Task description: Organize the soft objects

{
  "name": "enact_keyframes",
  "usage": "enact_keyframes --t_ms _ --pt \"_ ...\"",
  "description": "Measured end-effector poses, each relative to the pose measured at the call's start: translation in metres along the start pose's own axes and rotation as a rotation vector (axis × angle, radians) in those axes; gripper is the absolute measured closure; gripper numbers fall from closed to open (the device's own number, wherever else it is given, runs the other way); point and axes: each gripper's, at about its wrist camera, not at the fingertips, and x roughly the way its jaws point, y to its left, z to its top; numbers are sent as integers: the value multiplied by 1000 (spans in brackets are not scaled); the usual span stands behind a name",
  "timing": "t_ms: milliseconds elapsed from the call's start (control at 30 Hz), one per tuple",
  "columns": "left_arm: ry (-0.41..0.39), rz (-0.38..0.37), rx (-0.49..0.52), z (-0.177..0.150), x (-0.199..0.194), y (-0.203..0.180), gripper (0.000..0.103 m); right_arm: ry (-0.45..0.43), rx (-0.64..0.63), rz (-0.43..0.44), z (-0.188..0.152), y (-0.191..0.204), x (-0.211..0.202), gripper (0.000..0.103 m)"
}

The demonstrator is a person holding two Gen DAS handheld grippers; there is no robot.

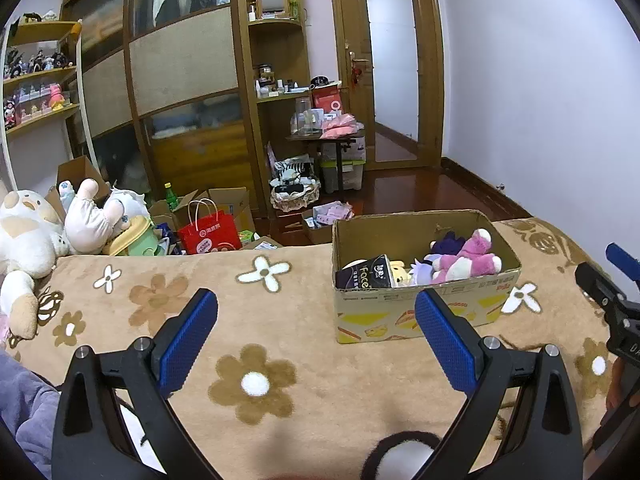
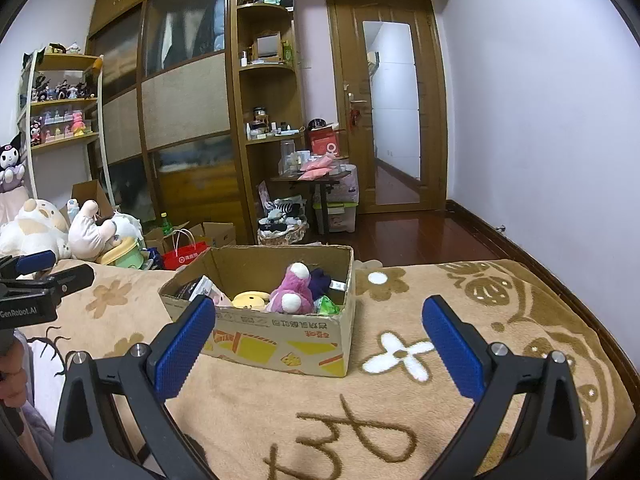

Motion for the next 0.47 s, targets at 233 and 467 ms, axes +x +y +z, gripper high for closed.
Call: enact_keyframes --t_ms 233,467 --pt "8 11 2 -4 4 -5 5 0 0 3 -1 1 -1 0" --pt "14 11 5 -5 3 -6 5 -2 0 1 -1 -1 -2 0"
